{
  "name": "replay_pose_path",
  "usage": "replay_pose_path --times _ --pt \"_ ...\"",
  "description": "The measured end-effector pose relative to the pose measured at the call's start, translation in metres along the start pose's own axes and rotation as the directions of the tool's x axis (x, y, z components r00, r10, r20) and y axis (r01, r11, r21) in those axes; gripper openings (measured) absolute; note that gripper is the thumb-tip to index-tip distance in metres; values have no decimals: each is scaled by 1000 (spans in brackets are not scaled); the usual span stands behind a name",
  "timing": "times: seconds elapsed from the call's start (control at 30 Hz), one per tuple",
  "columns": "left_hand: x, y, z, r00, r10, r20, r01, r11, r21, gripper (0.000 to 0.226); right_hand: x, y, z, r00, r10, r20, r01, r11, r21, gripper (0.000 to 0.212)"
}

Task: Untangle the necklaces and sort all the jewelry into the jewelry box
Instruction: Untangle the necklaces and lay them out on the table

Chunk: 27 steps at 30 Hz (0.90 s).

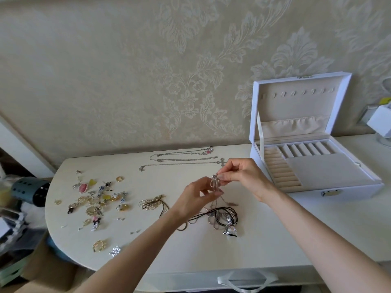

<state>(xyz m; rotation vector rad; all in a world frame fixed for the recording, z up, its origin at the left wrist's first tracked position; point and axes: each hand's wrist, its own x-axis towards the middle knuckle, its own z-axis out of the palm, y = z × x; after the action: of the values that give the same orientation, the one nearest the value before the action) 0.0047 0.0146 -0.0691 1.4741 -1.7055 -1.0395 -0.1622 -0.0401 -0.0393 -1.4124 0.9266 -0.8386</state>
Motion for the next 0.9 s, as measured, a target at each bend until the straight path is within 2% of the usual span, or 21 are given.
replay_pose_path --times 0.17,0.3,0.43,0.53,0.63,0.73,0.8,0.83,0.9 --pt "-1 11 1 1000 -3 27 10 966 -258 12 4 -5 1 999 -33 -31 37 994 106 6" --pt "-2 19 -2 998 -11 -55 -9 939 -343 10 4 1 3 999 -18 -48 20 999 50 6" --pt "0 15 -8 985 -11 -171 -31 970 -240 10 3 7 5 999 -17 -45 17 1000 0 2" --pt "2 11 -11 968 47 -245 -77 990 -114 11 2 8 7 1000 -1 -30 4 995 101 4" --pt "1 11 -12 958 42 -283 -75 992 -103 11 0 5 10 1000 23 3 -23 989 147 10" --pt "-2 14 -13 965 16 -260 -76 972 -223 9 -1 5 12 999 29 21 -31 994 109 11" --pt "-3 16 -15 980 -8 -196 -53 951 -304 4 -1 6 13 1000 4 -9 -3 997 72 10" --pt "-3 17 -15 988 -15 -157 -35 948 -316 2 -1 6 13 1000 -10 -29 11 998 62 10" --pt "-3 18 -14 992 -26 -122 -9 961 -277 13 -1 6 14 998 -32 -49 35 998 57 8"
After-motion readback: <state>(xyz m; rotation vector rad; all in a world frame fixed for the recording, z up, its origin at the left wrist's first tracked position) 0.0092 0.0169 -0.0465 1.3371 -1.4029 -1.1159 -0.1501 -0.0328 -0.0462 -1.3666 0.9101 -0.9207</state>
